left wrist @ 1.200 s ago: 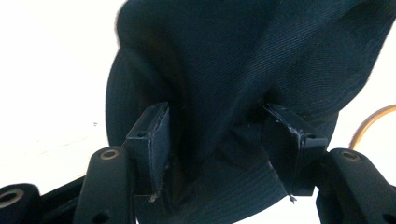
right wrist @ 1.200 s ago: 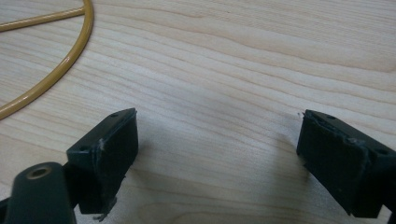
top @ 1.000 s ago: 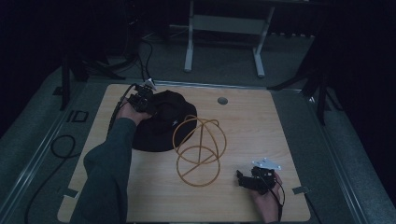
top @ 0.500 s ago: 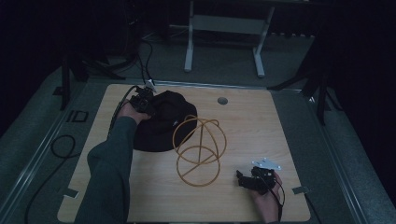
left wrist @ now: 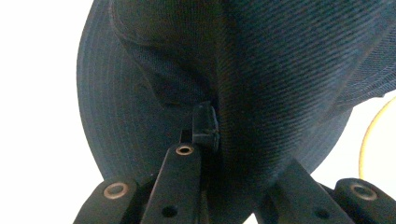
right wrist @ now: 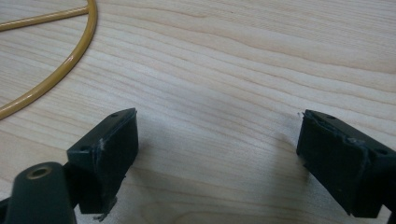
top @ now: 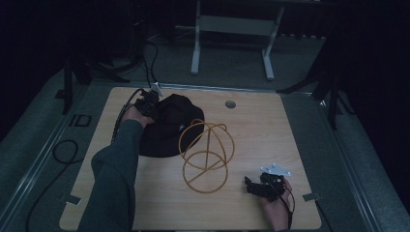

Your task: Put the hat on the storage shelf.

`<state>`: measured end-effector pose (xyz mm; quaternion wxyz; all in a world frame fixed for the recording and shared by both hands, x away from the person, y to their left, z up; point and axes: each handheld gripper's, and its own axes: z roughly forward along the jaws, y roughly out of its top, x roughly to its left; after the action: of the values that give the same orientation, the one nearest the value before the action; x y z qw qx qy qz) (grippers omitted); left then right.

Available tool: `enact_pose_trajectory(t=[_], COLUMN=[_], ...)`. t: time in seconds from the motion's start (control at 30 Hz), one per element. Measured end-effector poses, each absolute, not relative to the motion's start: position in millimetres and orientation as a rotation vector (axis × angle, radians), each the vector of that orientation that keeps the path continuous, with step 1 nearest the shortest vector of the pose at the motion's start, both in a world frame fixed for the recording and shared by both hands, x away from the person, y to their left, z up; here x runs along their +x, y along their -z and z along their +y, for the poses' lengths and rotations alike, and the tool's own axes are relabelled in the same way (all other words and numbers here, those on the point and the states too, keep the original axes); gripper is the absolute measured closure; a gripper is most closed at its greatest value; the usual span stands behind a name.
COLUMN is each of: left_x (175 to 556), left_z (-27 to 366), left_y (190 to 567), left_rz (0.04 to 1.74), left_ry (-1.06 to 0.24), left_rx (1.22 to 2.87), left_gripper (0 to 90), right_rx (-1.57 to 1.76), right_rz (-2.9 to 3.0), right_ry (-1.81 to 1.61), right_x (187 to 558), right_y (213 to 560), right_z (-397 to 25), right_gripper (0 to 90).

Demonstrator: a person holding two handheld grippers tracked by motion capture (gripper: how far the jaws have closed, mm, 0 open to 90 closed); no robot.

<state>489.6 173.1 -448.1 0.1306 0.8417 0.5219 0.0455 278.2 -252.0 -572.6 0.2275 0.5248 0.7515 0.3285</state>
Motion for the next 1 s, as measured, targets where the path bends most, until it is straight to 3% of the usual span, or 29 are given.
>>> enact_pose_trajectory(t=[0.4,1.0], left_x=[485.0,472.6], left_z=[175.2,192.0], left_y=[440.8,417.4], left_rz=[1.501,1.477], left_ry=[-0.051,-0.035], left_rx=[2.417,2.363], left_gripper=[86.3,86.8], right_rx=[1.444,1.443], right_rz=[2.074,2.075], right_ry=[-0.908,-0.908], right_x=[278.1,277.9], right_y=[572.6,572.6], right_z=[-251.7,-251.5], right_gripper=[12.6,12.6])
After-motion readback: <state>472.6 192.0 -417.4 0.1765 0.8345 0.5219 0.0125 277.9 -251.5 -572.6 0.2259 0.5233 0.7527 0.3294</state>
